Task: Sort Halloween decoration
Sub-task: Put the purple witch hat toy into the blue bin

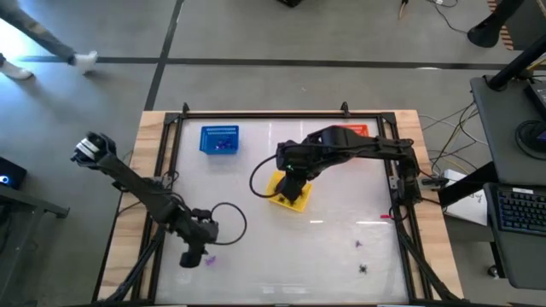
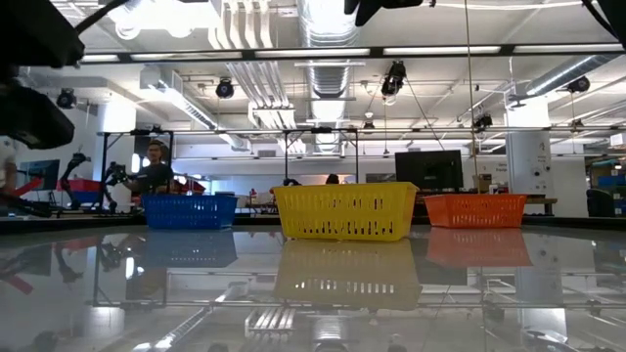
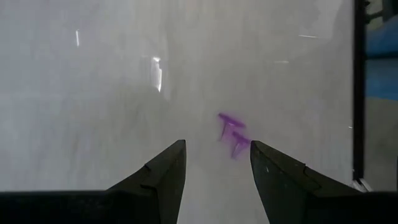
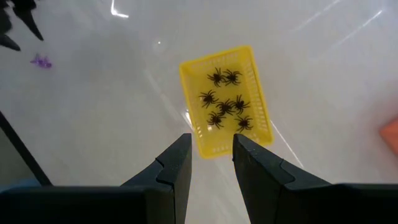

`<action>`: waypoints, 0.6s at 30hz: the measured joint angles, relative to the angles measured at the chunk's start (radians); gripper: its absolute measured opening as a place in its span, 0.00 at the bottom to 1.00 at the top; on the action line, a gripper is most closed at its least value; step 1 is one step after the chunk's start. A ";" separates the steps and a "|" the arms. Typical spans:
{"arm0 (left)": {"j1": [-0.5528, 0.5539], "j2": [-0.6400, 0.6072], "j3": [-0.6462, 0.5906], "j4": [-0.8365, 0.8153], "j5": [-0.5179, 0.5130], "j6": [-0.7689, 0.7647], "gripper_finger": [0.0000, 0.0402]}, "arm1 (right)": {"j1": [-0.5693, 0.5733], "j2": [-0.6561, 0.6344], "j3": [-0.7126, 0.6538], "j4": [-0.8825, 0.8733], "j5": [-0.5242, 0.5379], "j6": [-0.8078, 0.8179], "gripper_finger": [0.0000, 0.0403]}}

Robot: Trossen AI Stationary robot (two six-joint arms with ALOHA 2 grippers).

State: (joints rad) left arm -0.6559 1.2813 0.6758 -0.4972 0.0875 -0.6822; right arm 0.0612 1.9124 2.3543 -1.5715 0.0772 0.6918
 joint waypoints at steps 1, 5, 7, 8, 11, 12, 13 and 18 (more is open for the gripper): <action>0.000 0.019 0.000 0.012 0.000 -0.007 0.40 | 0.000 -0.002 0.000 0.000 0.000 -0.004 0.27; -0.002 0.091 0.000 0.078 0.009 -0.022 0.40 | 0.000 -0.014 0.000 0.000 0.000 -0.020 0.27; -0.002 0.117 0.000 0.121 0.030 -0.039 0.40 | 0.000 -0.019 0.000 0.000 0.000 -0.025 0.27; -0.005 0.128 0.000 0.145 0.043 -0.047 0.40 | 0.000 -0.020 0.000 0.000 0.000 -0.028 0.27; -0.011 0.151 0.000 0.191 0.072 -0.074 0.40 | 0.000 -0.022 0.000 0.000 0.000 -0.048 0.27; -0.015 0.157 0.003 0.192 0.077 -0.083 0.40 | 0.000 -0.022 0.000 0.000 0.000 -0.053 0.27; -0.020 0.164 0.006 0.191 0.078 -0.088 0.40 | 0.000 -0.022 0.000 0.000 0.000 -0.058 0.27; -0.033 0.212 0.019 0.187 0.079 -0.098 0.40 | 0.000 -0.022 0.000 0.000 0.000 -0.068 0.27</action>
State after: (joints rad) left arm -0.6891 1.4937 0.6945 -0.3098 0.1669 -0.7801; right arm 0.0612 1.8908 2.3539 -1.5711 0.0776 0.6238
